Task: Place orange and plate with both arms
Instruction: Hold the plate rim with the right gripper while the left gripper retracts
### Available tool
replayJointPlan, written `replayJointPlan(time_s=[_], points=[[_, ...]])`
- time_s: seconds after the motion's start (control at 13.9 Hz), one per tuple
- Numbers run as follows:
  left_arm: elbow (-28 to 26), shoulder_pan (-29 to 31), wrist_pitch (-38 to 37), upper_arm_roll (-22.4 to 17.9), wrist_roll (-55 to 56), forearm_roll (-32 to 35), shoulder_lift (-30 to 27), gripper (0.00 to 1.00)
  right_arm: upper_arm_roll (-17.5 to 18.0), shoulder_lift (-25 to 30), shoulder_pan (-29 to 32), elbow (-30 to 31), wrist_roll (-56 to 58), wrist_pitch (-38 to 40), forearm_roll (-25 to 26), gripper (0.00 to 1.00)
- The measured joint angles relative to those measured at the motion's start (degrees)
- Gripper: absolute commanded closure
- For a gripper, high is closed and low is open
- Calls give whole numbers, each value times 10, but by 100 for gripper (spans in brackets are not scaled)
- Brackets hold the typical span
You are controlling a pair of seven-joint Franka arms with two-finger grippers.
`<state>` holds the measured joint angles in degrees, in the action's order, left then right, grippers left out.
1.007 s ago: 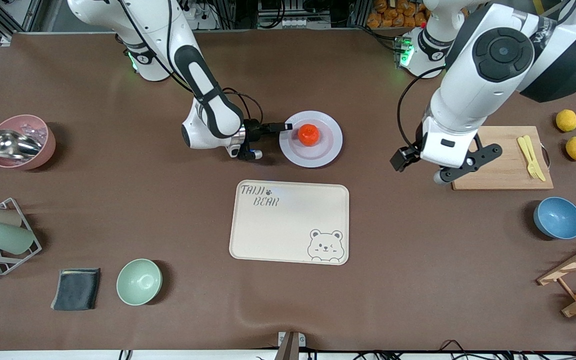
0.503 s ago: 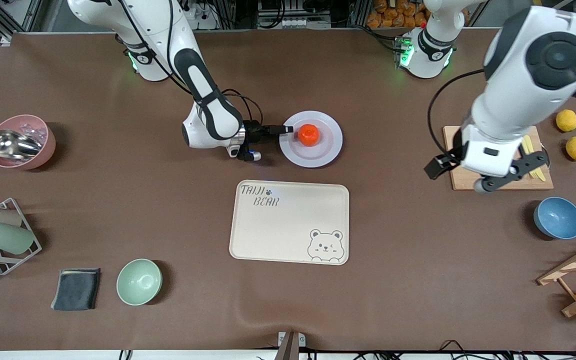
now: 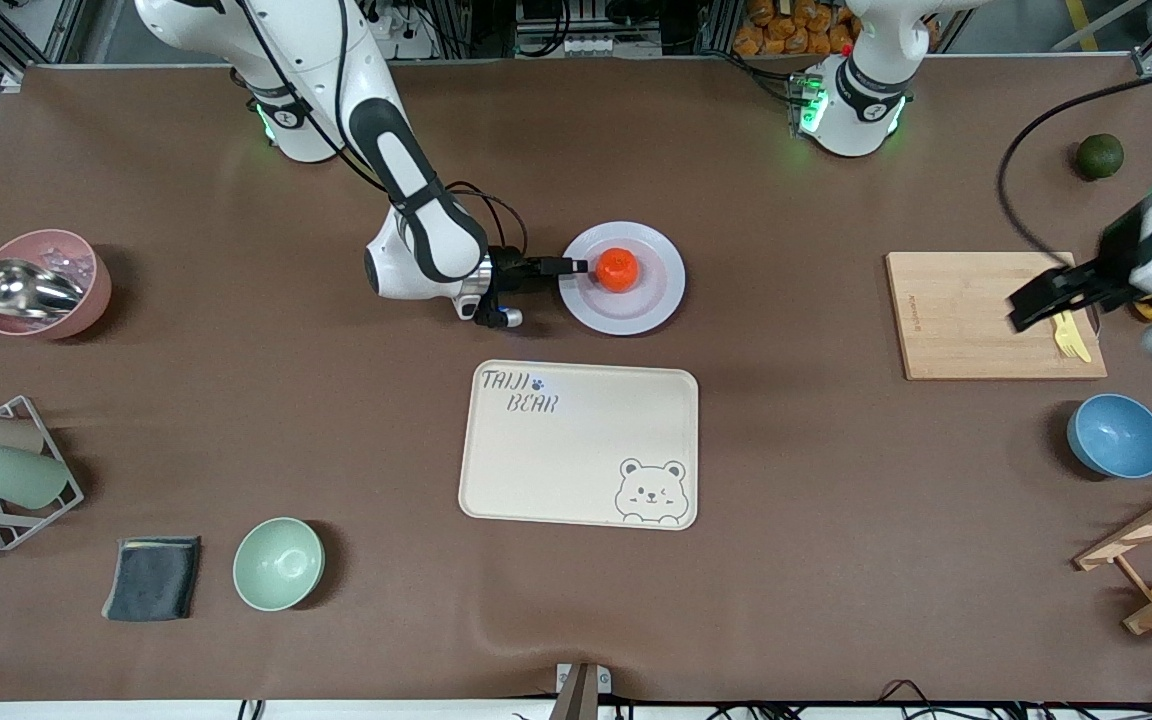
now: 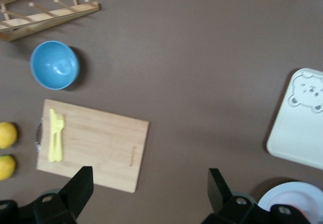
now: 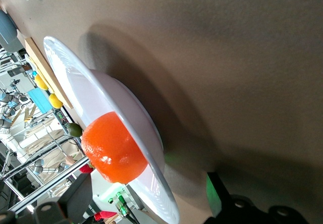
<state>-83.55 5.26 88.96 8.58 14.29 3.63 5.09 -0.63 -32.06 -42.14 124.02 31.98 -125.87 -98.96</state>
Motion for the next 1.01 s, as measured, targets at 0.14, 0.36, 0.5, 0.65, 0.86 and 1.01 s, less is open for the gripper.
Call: replayJointPlan(time_s=[0.14,0.36,0.5,0.65,0.86,1.01], points=[[-2,0,-15,-31,-34,-32,-17,0,0,-1,-2,-2,0,0,0,14],[-7,13,-15,-35,-41,-44,-20,0,0,-6,-16,-9,0,-3,0,79],[-8,14,-15,-35,-41,-44,-20,0,0,-10,-25,-14,0,-6,0,100],[-8,16,-15,-36,-41,-44,-22,0,0,-13,-30,-16,1,-6,0,100],[-8,18,-15,-36,-41,-44,-26,0,0,-13,-34,-19,1,-6,-1,100],[-8,18,-16,-36,-41,-44,-29,0,0,-14,-34,-19,1,-8,-1,100]])
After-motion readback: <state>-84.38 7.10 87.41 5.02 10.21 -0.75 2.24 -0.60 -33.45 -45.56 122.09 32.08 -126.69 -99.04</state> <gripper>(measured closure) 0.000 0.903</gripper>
